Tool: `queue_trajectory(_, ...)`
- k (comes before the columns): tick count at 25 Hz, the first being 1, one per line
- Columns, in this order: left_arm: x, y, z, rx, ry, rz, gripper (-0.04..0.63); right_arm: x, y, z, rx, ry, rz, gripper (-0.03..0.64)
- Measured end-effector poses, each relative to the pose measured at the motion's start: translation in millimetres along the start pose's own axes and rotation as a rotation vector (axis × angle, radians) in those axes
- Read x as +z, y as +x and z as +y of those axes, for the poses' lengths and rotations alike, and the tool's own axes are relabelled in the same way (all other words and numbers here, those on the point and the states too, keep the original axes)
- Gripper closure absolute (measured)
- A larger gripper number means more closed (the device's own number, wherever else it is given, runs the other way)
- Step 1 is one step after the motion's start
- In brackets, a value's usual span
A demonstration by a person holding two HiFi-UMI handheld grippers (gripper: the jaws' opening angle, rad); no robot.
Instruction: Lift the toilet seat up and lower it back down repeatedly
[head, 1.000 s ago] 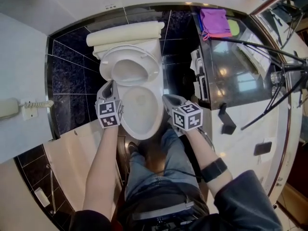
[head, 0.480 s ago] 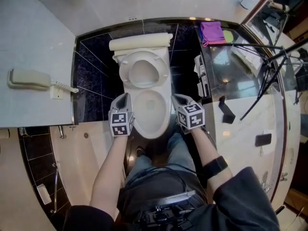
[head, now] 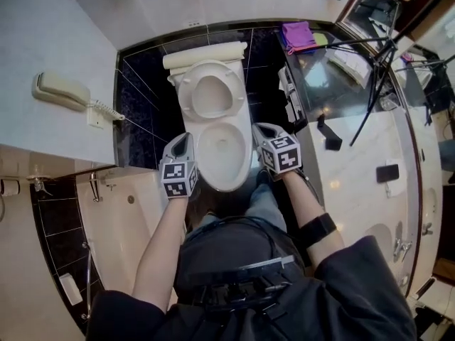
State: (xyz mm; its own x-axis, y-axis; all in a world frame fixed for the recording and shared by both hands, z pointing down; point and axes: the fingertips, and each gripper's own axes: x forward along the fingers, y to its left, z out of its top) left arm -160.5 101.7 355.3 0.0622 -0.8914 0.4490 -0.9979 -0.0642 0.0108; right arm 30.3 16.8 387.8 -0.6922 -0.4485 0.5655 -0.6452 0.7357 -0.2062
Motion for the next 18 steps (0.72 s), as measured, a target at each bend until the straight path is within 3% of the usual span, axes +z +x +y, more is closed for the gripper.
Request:
queue_trajectory(5,-11,-25,1,-0.009,-0.031,-0.007,0.595,-13,-22,13,-0.025,0.000,-0.012,0.609)
queue_trajectory(18,-16,-45,-25,-0.054,-0.019,-0.013,0.595,-51,-54,13,-0.057,0.028,0.003,0.609)
